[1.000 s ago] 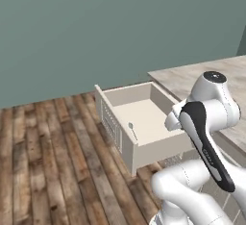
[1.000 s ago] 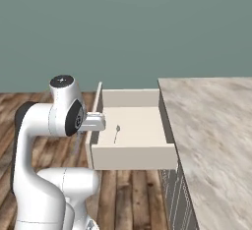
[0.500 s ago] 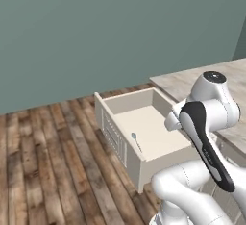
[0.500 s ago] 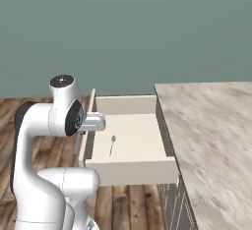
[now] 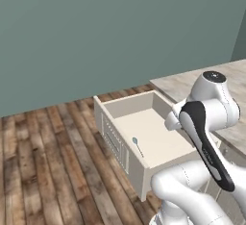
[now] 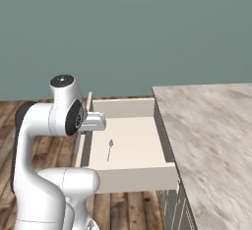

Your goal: Organize the utensils by type. Pick up the wooden spoons from the counter and place them in the open cabinet. Then pick up the metallic utensils from the counter and place them in the open drawer.

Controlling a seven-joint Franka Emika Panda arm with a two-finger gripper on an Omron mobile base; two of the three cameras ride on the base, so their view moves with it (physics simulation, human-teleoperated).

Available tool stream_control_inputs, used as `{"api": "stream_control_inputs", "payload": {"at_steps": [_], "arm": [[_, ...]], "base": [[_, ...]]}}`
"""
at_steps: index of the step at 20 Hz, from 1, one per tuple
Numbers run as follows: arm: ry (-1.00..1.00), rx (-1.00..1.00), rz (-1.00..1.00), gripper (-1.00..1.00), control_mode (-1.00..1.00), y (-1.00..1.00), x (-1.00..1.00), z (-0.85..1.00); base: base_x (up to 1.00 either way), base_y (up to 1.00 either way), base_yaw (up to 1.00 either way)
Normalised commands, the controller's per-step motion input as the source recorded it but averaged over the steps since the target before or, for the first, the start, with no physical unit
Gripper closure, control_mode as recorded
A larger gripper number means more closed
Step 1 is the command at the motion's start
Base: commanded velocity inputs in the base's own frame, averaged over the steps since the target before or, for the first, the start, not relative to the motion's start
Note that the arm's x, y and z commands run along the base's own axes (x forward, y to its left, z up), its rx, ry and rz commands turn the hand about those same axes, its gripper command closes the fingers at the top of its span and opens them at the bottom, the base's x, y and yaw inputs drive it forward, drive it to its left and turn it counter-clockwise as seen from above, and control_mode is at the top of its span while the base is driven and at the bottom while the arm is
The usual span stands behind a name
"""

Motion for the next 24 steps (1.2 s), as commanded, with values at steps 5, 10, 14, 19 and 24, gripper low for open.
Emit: {"api": "stream_control_inputs", "payload": {"at_steps": [5, 10, 14, 19, 24], "arm": [[0.05, 0.0, 0.0, 1.0, -1.0, -0.12, 0.25, 0.0], [0.18, -0.04, 0.0, 1.0, -1.0, -0.09, 0.4, 0.0], [0.3, -0.11, 0.0, 1.0, -1.0, -0.08, 0.45, -0.07], [0.18, -0.09, 0.0, 1.0, -1.0, -0.01, 0.49, -0.38], [-0.02, 0.03, 0.0, 1.0, -1.0, -0.05, 0.45, -0.62]], "base": [[0.0, 0.0, 0.0], [0.0, 0.0, 0.0], [0.0, 0.0, 0.0], [0.0, 0.0, 0.0], [0.0, 0.0, 0.0]]}}
